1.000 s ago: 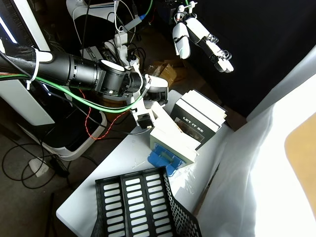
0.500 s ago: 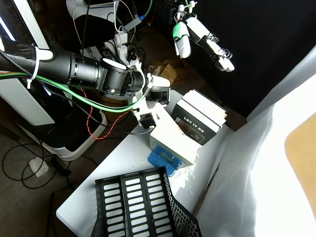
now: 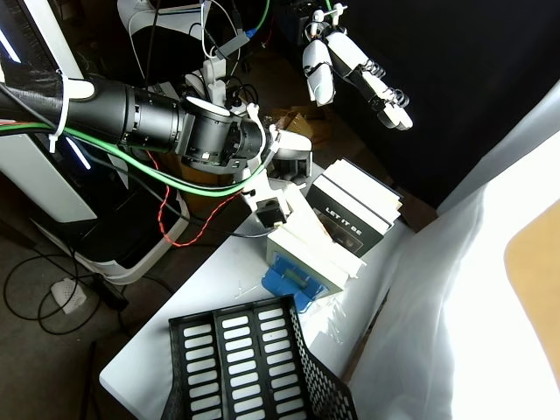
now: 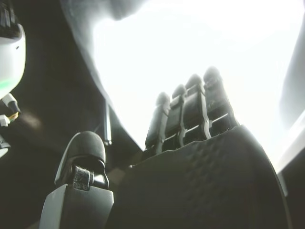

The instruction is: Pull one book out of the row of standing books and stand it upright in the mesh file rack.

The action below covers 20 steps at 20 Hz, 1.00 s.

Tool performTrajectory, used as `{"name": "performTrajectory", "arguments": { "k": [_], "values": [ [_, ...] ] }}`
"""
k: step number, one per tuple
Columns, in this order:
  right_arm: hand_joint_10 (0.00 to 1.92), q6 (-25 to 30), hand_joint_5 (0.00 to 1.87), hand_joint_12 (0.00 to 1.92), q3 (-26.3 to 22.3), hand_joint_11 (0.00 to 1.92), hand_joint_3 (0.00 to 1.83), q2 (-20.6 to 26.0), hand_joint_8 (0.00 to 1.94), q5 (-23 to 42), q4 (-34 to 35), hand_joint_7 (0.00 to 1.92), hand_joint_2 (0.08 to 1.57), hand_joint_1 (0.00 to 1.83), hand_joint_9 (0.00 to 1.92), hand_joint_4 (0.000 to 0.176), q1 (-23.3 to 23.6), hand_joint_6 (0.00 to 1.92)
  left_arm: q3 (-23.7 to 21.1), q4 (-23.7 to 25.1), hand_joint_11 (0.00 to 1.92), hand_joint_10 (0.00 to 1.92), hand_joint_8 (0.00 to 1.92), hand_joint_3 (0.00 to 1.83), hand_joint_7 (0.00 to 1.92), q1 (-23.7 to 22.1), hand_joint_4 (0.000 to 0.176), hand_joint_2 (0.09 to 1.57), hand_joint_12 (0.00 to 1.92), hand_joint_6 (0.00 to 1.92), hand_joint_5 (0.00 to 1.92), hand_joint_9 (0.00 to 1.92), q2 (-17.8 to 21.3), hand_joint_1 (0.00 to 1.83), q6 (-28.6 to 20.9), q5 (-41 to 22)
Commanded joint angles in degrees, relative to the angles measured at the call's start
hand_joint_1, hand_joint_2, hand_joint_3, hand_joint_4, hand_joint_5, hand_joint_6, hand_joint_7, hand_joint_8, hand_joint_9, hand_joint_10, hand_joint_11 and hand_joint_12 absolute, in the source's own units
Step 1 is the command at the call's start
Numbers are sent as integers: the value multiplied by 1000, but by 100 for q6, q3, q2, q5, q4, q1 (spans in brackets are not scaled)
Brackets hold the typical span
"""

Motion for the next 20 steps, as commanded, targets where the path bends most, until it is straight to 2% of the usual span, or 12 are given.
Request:
{"name": "performTrajectory", "arguments": {
  "k": [1, 3, 4, 6, 7, 10, 11, 12, 13, 15, 19, 20],
  "values": [
    [1921, 14, 932, 1921, 59, 1237, 932, 106, 1788, -387, 23, 1397, 724, 1095, 1334, 0, 58, 1402, 0, -44, 0, 0, 0, 2, 0, -103, 17, 1333, 0, 3, 60, 0, 7, 0, -52, -737],
    [1921, 14, 722, 1921, 62, 984, 725, 106, 1909, -387, 24, 1177, 955, 969, 1094, 0, 59, 1619, 0, -47, 0, 0, 0, 2, 0, -103, 15, 1333, 0, 3, 62, 0, 7, 0, -57, -749],
    [1921, 14, 789, 1921, 61, 932, 638, 107, 1803, -387, 24, 1156, 935, 1065, 1034, 0, 59, 1463, 0, -57, 0, 0, 0, 1, 0, -102, 14, 1332, 0, 5, 67, 0, 7, 0, -57, -756],
    [1904, 17, 799, 1921, 55, 1088, 972, 107, 1833, -387, 25, 1267, 814, 1045, 1138, 0, 59, 1644, 0, -74, 0, 0, 0, 0, 0, -102, 24, 1324, 0, 2, 60, 0, 9, 0, -54, -769],
    [1918, 19, 663, 1921, 54, 995, 944, 107, 1919, -387, 25, 1203, 943, 927, 1094, 0, 59, 1859, -1, -74, 31, 0, 0, 0, 0, -101, 16, 1327, 15, 7, 72, 0, 9, 0, -54, -771],
    [1920, 29, 620, 1921, 58, 961, 906, 107, 1937, -387, 25, 1187, 991, 886, 1073, 0, 59, 1908, -6, -76, 37, 0, 0, 0, 0, -101, 14, 1328, 19, 7, 74, 0, 7, 0, -54, -785],
    [1921, 38, 1090, 1921, 56, 1179, 724, 107, 1940, -385, 25, 1343, 1005, 1087, 1258, 0, 59, 1797, -7, -76, 7, 0, 0, 0, 0, -101, 22, 1346, 464, 2, 82, 0, 6, 0, -54, -789],
    [1921, 45, 1090, 1921, 52, 1179, 724, 107, 1940, -384, 25, 1343, 1005, 1087, 1258, 0, 59, 1797, -7, -80, 7, 0, 0, 0, 0, -101, 22, 1346, 464, 2, 82, 0, 6, 0, -54, -791],
    [1921, 46, 775, 1921, 53, 1022, 1005, 107, 1941, -384, 25, 1246, 909, 986, 1113, 0, 59, 1896, -7, -82, 1, 0, 1, 7, 2, -101, 17, 1339, 833, 30, 65, 0, 6, 0, -54, -796],
    [1921, 46, 828, 1921, 52, 1110, 1186, 107, 1909, -384, 25, 1301, 736, 1033, 1210, 0, 59, 1772, -10, -91, 0, 0, 0, 1, 6, -102, 23, 1333, 1645, 3, 82, 0, 5, 0, -51, -813],
    [1779, 46, 800, 1921, 54, 776, 771, 107, 1718, -383, 25, 1152, 878, 1072, 981, 0, 59, 1516, -10, -95, 0, 0, 1, 0, 2, -101, 22, 1334, 1917, 2, 86, 0, 0, 0, -48, -819],
    [1893, 46, 682, 1921, 54, 913, 739, 107, 1880, -383, 25, 1109, 975, 1016, 977, 0, 59, 1678, -10, -97, 0, 0, 0, 0, 1, -101, 29, 1327, 1920, 0, 76, 0, -1, 0, -48, -820]
  ]
}}
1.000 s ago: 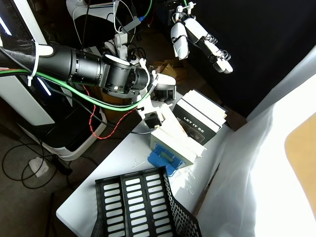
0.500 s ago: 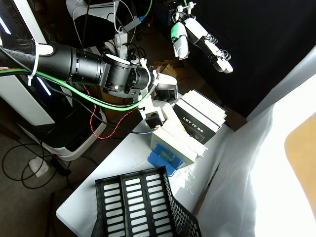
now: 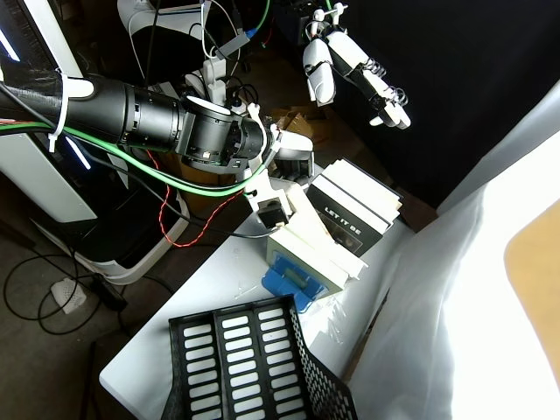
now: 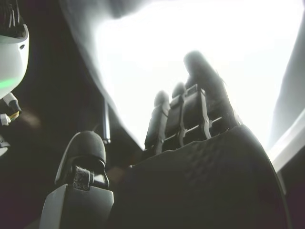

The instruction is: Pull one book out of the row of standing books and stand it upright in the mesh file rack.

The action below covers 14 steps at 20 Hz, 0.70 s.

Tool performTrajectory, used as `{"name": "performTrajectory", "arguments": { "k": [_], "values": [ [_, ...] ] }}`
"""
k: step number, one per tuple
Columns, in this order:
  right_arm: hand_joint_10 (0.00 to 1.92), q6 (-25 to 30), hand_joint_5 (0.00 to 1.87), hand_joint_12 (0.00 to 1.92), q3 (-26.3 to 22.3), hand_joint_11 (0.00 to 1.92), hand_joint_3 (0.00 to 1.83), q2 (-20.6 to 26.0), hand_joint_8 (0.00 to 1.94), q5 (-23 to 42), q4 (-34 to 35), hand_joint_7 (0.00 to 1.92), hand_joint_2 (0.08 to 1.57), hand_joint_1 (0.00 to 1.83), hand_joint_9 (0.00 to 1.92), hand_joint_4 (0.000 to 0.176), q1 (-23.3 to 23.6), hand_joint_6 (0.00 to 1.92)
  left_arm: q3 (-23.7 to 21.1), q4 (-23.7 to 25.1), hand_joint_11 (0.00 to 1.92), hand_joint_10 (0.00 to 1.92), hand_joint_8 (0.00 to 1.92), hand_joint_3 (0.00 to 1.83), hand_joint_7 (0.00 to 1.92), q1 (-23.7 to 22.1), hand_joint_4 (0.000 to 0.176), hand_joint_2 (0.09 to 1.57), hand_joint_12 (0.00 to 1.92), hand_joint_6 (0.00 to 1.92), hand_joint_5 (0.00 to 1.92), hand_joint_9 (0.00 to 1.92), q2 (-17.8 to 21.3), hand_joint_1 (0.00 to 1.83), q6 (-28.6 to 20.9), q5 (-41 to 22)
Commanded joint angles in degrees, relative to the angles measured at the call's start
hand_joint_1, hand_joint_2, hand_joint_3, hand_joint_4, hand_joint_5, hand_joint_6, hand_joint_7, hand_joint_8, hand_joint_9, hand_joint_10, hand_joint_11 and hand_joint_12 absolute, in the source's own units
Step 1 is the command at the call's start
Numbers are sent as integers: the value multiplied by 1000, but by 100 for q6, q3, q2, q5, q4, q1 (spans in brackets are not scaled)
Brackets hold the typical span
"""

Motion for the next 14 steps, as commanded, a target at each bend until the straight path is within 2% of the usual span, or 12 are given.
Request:
{"name": "performTrajectory", "arguments": {
  "k": [1, 2, 3, 4, 5, 7, 8, 9, 10, 11, 13, 14],
  "values": [
    [1915, 28, 784, 1921, 53, 1017, 599, 100, 1807, -339, 60, 1133, 953, 1086, 1066, 0, 59, 1451, -10, -62, 0, 0, 0, 0, 0, -90, 31, 1323, 1921, 0, 73, 0, -1, 0, -36, -762],
    [1802, 28, 1039, 1921, 54, 1140, 829, 100, 1657, -339, 60, 1325, 694, 1159, 1241, 0, 59, 1164, -10, -62, 0, 0, 3, 0, 6, -90, 22, 1328, 1921, 4, 82, 0, -4, 0, -36, -761],
    [1897, 28, 1244, 1921, 52, 1287, 784, 100, 1884, -339, 60, 1413, 915, 1143, 1377, 0, 59, 1700, -10, -62, 0, 0, 0, 0, 1, -90, 22, 1333, 1920, 4, 81, 0, -7, 0, -36, -763],
    [1914, 28, 783, 1921, 50, 1007, 974, 100, 1885, -339, 61, 1242, 925, 979, 1149, 0, 59, 1877, -10, -62, 0, 0, 0, 0, 2, -90, 16, 1343, 1818, 5, 89, 0, -8, 0, -36, -768],
    [1849, 32, 1058, 1921, 49, 934, 756, 100, 1845, -339, 61, 1266, 1092, 968, 1133, 0, 59, 1840, -10, -62, 0, 0, 0, 0, 1, -90, 24, 1338, 1796, 2, 84, 0, -8, 0, -36, -769],
    [1918, 36, 1193, 1921, 49, 1144, 480, 100, 1909, -339, 61, 1339, 1173, 1030, 1260, 0, 59, 1699, -10, -64, 0, 0, 0, 1, 0, -90, 31, 1330, 1915, 1, 82, 0, -8, 0, -36, -773],
    [1920, 39, 845, 1921, 49, 1217, 948, 100, 1935, -339, 61, 1360, 897, 1015, 1304, 0, 59, 1776, -12, -65, 0, 0, 0, 1, 1, -90, 30, 1328, 1919, 2, 86, 0, -9, 0, -36, -779],
    [1921, 41, 787, 1921, 47, 1251, 1105, 100, 1940, -339, 61, 1339, 815, 1008, 1289, 0, 59, 1825, -12, -66, 0, 0, 2, 3, 6, -90, 24, 1332, 1921, 2, 85, 0, -9, 0, -36, -780],
    [1889, 41, 859, 1921, 45, 1165, 1149, 100, 1890, -339, 61, 1323, 718, 1060, 1242, 0, 59, 1691, -12, -68, 0, 0, 4, 4, 9, -90, 18, 1337, 1918, 2, 85, 0, -10, 0, -36, -780],
    [1845, 42, 795, 1921, 42, 926, 1086, 100, 1864, -339, 61, 1242, 785, 1032, 1072, 0, 59, 1740, -13, -70, 0, 0, 5, 5, 13, -89, 14, 1340, 1917, 2, 86, 0, -10, 0, -36, -783],
    [1750, 43, 869, 1921, 41, 1017, 1114, 100, 1746, -339, 61, 1321, 716, 1061, 1214, 0, 59, 1637, -13, -70, 0, 0, 0, 0, 1, -89, 24, 1335, 1804, 0, 80, 0, -10, 0, -36, -785],
    [1887, 44, 872, 1921, 42, 1076, 1101, 100, 1856, -339, 61, 1329, 716, 1068, 1235, 0, 59, 1623, -13, -70, 0, 0, 0, 0, 3, -89, 23, 1331, 1866, 1, 82, 0, -10, 0, -36, -785]
  ]
}}
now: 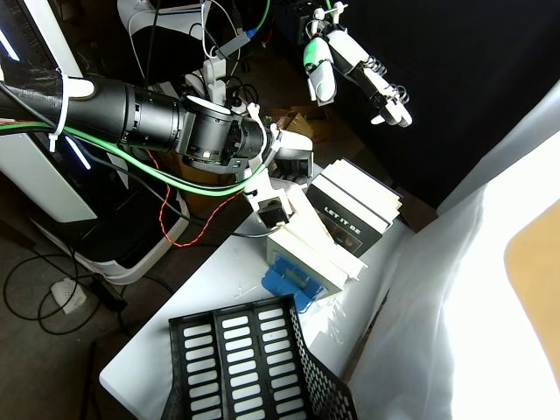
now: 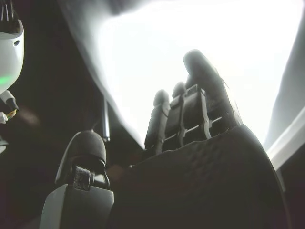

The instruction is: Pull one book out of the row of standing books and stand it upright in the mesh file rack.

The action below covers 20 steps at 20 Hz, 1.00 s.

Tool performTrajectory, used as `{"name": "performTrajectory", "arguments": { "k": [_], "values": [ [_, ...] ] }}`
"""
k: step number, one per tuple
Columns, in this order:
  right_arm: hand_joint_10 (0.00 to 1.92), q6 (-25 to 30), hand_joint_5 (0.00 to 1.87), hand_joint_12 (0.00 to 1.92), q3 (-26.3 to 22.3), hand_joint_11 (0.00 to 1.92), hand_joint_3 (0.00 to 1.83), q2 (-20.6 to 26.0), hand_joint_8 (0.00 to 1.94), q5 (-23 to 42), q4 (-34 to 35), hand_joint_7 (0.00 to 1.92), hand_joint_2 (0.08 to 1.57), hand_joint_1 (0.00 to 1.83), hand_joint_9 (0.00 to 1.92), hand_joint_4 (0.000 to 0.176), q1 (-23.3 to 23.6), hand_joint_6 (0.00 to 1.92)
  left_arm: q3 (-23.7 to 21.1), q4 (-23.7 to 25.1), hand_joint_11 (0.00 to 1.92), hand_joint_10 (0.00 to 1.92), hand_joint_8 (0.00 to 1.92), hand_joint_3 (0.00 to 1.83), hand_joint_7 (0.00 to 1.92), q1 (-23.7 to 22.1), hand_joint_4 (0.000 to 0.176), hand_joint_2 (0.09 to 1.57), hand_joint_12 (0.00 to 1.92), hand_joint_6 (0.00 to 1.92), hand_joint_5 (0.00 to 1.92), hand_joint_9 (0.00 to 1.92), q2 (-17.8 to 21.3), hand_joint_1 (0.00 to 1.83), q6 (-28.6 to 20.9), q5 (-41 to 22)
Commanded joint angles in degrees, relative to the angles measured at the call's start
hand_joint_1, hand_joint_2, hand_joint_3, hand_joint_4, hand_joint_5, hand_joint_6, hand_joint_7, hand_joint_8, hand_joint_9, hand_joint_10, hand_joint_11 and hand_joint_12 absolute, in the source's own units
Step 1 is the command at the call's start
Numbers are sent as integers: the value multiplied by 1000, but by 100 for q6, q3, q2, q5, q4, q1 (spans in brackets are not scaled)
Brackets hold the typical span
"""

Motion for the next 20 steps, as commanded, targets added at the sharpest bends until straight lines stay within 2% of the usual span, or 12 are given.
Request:
{"name": "performTrajectory", "arguments": {
  "k": [1, 2, 4, 6, 7, 8, 9, 10, 14, 15, 18, 20],
  "values": [
    [1905, 60, 1138, 1921, 43, 1083, 792, 100, 1913, -361, 79, 1360, 972, 1068, 1253, 0, 59, 1781, -12, -60, 0, 0, 2, 0, 11, -89, 22, 1327, 1910, 2, 86, 0, -11, 0, -36, -717],
    [1918, 65, 756, 1921, 43, 1065, 962, 100, 1935, -337, 80, 1262, 933, 984, 1176, 0, 59, 1888, -4, -65, 0, 0, 2, 0, 12, -89, 23, 1326, 1919, 2, 87, 0, -17, 0, -35, -709],
    [1866, 69, 968, 1921, 44, 1032, 776, 100, 1793, -289, 94, 1249, 761, 1137, 1159, 0, 59, 1251, 17, -65, 0, 0, 1, 0, 9, -90, 16, 1323, 1920, 0, 80, 0, -42, 0, -42, -685],
    [1677, 75, 948, 1920, 46, 836, 859, 104, 1663, -173, 171, 1240, 737, 1126, 1121, 0, 59, 1328, 24, -69, 0, 0, 0, 0, 0, -87, 12, 1325, 1921, 0, 78, 0, -49, 0, -53, -692],
    [1579, 75, 877, 1874, 27, 718, 1092, 130, 1591, -116, 231, 1091, 652, 1223, 1052, 0, 75, 1432, 28, -76, 0, 0, 0, 0, 0, -83, 10, 1324, 1921, 0, 76, 0, -48, 0, -64, -686],
    [1383, 75, 765, 1813, 25, 647, 750, 140, 1479, -99, 243, 995, 819, 1337, 866, 0, 83, 1410, 32, -78, 0, 0, 0, 0, 0, -83, 11, 1325, 1919, 2, 81, 0, -48, 0, -64, -673],
    [1412, 75, 835, 1815, 30, 708, 832, 143, 1373, -79, 253, 1054, 750, 1273, 1001, 0, 86, 1300, 39, -82, 0, 0, 0, 2, 0, -83, 10, 1331, 1917, 9, 96, 0, -53, 0, -64, -661],
    [1454, 75, 799, 1879, 31, 562, 731, 143, 1430, -70, 253, 990, 826, 1245, 900, 0, 86, 1281, 47, -82, 0, 0, 0, 0, 0, -84, 24, 1320, 1920, 8, 96, 0, -60, 0, -64, -653],
    [881, 77, 987, 1511, 30, 518, 184, 142, 605, -69, 256, 1233, 973, 1250, 976, 0, 86, 1030, 79, -60, 0, 0, 0, 0, 0, -96, 51, 1302, 1921, 0, 57, 0, -103, 0, -75, -603],
    [809, 82, 995, 1514, 30, 468, 86, 142, 533, -69, 256, 1235, 1021, 1248, 950, 0, 86, 1053, 83, -45, 0, 0, 0, 0, 0, -107, 47, 1303, 1921, 0, 54, 0, -109, 0, -81, -597],
    [838, 87, 953, 1552, 33, 379, 16, 142, 746, -69, 256, 1149, 1077, 1234, 891, 0, 86, 1056, 98, -26, 0, 0, 0, 0, 0, -125, 30, 1303, 1921, 0, 51, 0, -127, 0, -91, -588],
    [907, 91, 1024, 1530, 38, 445, 1, 143, 810, -36, 256, 1180, 1059, 1258, 937, 0, 86, 848, 99, -26, 0, 0, 0, 0, 0, -124, 22, 1303, 1921, 0, 51, 0, -128, 0, -99, -597]
  ]
}}
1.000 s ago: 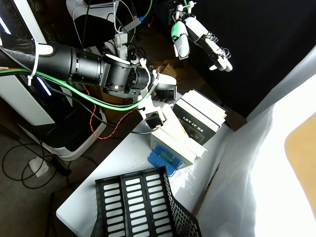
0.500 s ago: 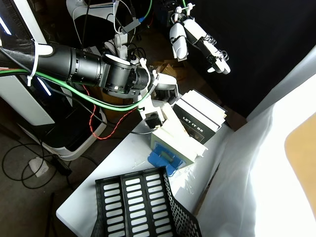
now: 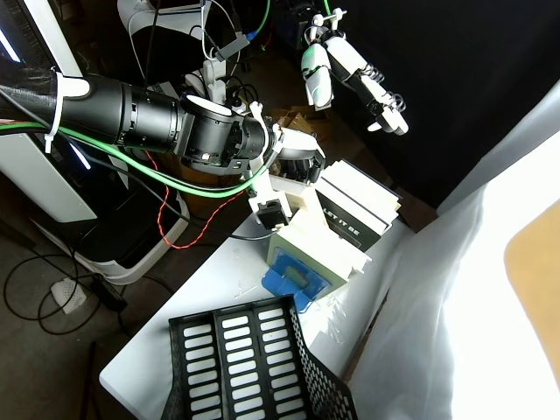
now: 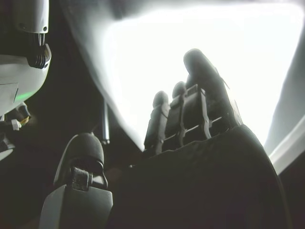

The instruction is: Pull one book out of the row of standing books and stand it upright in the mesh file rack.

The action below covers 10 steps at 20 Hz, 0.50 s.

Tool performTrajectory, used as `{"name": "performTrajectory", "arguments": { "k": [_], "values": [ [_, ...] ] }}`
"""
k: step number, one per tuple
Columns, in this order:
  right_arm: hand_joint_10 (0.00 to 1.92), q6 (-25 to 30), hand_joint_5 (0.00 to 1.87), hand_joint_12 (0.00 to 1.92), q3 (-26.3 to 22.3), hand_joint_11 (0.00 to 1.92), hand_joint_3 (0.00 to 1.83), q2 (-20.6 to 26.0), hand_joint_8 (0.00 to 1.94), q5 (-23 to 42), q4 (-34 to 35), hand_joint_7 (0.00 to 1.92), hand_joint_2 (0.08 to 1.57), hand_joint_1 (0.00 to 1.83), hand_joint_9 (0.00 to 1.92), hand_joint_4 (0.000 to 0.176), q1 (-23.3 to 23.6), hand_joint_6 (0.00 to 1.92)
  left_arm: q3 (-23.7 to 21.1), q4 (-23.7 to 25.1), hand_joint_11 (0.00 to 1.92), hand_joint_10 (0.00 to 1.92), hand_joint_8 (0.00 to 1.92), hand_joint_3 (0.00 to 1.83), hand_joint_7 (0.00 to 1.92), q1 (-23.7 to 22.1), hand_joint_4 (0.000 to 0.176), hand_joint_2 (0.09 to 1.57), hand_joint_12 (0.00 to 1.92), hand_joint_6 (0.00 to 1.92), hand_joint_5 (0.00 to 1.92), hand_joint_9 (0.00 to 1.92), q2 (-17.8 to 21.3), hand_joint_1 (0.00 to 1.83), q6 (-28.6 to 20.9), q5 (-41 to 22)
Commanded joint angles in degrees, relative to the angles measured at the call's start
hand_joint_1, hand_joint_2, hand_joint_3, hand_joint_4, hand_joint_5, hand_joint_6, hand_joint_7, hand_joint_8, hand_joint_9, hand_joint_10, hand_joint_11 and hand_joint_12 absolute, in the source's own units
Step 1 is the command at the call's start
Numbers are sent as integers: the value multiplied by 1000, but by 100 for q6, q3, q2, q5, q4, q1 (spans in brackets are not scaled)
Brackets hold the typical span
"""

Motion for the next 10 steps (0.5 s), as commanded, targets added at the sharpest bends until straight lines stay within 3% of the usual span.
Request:
{"name": "performTrajectory", "arguments": {
  "k": [1, 2, 4, 6, 7, 8, 10],
  "values": [
    [877, 54, 1005, 1535, 36, 466, 0, 84, 696, -109, 56, 1208, 1060, 1251, 943, 0, 34, 938, 23, -60, 0, 0, 0, 0, 0, -90, 33, 1293, 1921, 0, 35, 0, 19, 0, -62, -735],
    [877, 86, 1005, 1535, 23, 466, 0, 104, 696, -56, 58, 1208, 1060, 1251, 943, 0, 48, 938, 23, -60, 0, 0, 0, 0, 0, -89, 33, 1293, 1921, 0, 35, 0, 20, 0, -65, -738],
    [875, 111, 926, 1583, -91, 404, 5, 221, 793, 36, 73, 1118, 1096, 1229, 869, 0, 107, 1089, 23, -65, 0, 0, 0, 0, 0, -90, 16, 1307, 1921, 0, 30, 0, 19, 0, -66, -738],
    [891, 150, 970, 1588, -165, 400, 0, 314, 734, 138, 84, 1135, 1086, 1233, 877, 8, 156, 1059, 21, -68, 0, 0, 0, 0, 0, -90, 18, 1308, 1921, 0, 23, 0, 19, 0, -68, -731],
    [920, 194, 934, 1613, -200, 380, 4, 371, 842, 203, 92, 1091, 1101, 1223, 868, 11, 191, 1090, 22, -68, 0, 0, 0, 0, 0, -90, 16, 1305, 1921, 0, 21, 0, 20, 0, -69, -724],
    [955, 258, 929, 1656, -227, 378, 1, 421, 809, 256, 93, 1115, 1097, 1229, 871, 0, 232, 1092, 22, -68, 0, 0, 0, 0, 0, -90, 22, 1297, 1921, 0, 10, 0, 25, 0, -73, -727],
    [998, 294, 902, 1669, -277, 401, 2, 505, 822, 350, 171, 1123, 1102, 1232, 877, 0, 298, 1115, 21, -102, 0, 0, 0, 0, 0, -91, 36, 1289, 1920, 0, 0, 0, 37, 0, -76, -746]
  ]
}}
